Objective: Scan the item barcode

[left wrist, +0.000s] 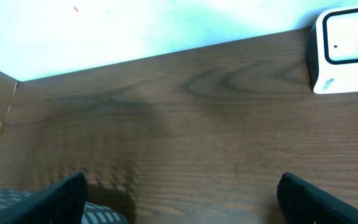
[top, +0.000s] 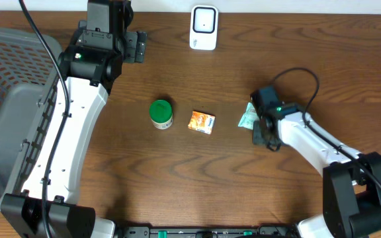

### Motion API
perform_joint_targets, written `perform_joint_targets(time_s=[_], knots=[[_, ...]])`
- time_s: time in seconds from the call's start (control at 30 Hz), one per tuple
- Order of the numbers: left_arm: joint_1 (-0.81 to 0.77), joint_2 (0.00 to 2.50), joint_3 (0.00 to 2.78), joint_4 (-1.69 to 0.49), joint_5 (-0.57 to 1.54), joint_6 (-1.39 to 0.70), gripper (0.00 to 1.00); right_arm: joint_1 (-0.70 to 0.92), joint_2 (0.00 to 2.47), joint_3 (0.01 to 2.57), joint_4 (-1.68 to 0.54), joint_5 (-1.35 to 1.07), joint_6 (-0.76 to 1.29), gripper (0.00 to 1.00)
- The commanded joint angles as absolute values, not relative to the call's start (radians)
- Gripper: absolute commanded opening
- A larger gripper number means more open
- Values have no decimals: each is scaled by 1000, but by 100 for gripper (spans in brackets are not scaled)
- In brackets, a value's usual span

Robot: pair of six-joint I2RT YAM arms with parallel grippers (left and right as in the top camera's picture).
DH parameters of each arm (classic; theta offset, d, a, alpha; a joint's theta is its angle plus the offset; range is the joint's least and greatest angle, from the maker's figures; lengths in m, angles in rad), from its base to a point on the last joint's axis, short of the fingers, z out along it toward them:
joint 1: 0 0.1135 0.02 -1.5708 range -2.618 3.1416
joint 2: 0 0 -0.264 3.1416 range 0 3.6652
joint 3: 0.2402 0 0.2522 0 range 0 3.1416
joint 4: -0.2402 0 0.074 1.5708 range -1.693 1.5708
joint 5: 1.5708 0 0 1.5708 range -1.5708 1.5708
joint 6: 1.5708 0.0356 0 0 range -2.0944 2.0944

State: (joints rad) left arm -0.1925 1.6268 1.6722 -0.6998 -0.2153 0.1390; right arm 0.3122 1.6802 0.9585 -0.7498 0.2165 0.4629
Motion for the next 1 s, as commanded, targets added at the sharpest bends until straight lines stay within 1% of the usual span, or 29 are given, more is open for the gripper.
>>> perform_joint_targets(time_s=[0.0, 0.03, 0.07, 0.1, 0.13, 0.2, 0.23, 0.27, 0.33, 0.37, 0.4, 0.47, 0.57, 0.7, 0.8, 0.87, 0.97], knots=[[-190, 1613, 1672, -700, -220, 146, 98, 307, 1660, 1086, -805, 137, 414, 1], [-190, 1613, 1672, -700, -220, 146, 98, 306, 1649, 1119, -844, 102, 414, 2], [-190, 1613, 1672, -700, -220, 146, 98, 303, 1636, 1153, -888, 66, 414, 23], [-190, 1613, 1672, -700, -220, 146, 98, 298, 1624, 1179, -921, 41, 414, 40], [-190, 1613, 1672, -700, -220, 146, 98, 281, 1602, 1215, -975, -2, 414, 67], [-190, 1613, 1672, -700, -220, 146, 98, 249, 1578, 1226, -1020, -66, 414, 86], [-190, 1613, 1672, -700, -220, 146, 98, 226, 1568, 1224, -1043, -109, 414, 94], [-190, 1613, 1672, -700, -220, 146, 98, 203, 1563, 1222, -1056, -155, 408, 99], [-190, 1613, 1672, -700, -220, 146, 98, 159, 1562, 1219, -1060, -273, 348, 99], [-190, 1613, 1672, -700, -220, 146, 98, 137, 1562, 1219, -1072, -358, 269, 99], [-190, 1613, 1672, -700, -220, 146, 98, 131, 1562, 1219, -1070, -373, 234, 99], [-190, 1613, 1672, -700, -220, 146, 98, 125, 1563, 1211, -1051, -368, 240, 99], [-190, 1613, 1672, -700, -220, 146, 98, 81, 1574, 1157, -1006, -385, 329, 99], [-190, 1613, 1672, -700, -220, 146, 98, -33, 1579, 1017, -907, -499, 268, 99], [-190, 1613, 1672, -700, -220, 146, 98, -102, 1579, 920, -807, -507, 261, 99], [-190, 1613, 1672, -700, -220, 145, 98, -127, 1579, 874, -751, -525, 260, 99], [-190, 1613, 1672, -700, -220, 145, 98, -131, 1579, 863, -720, -565, 197, 99]])
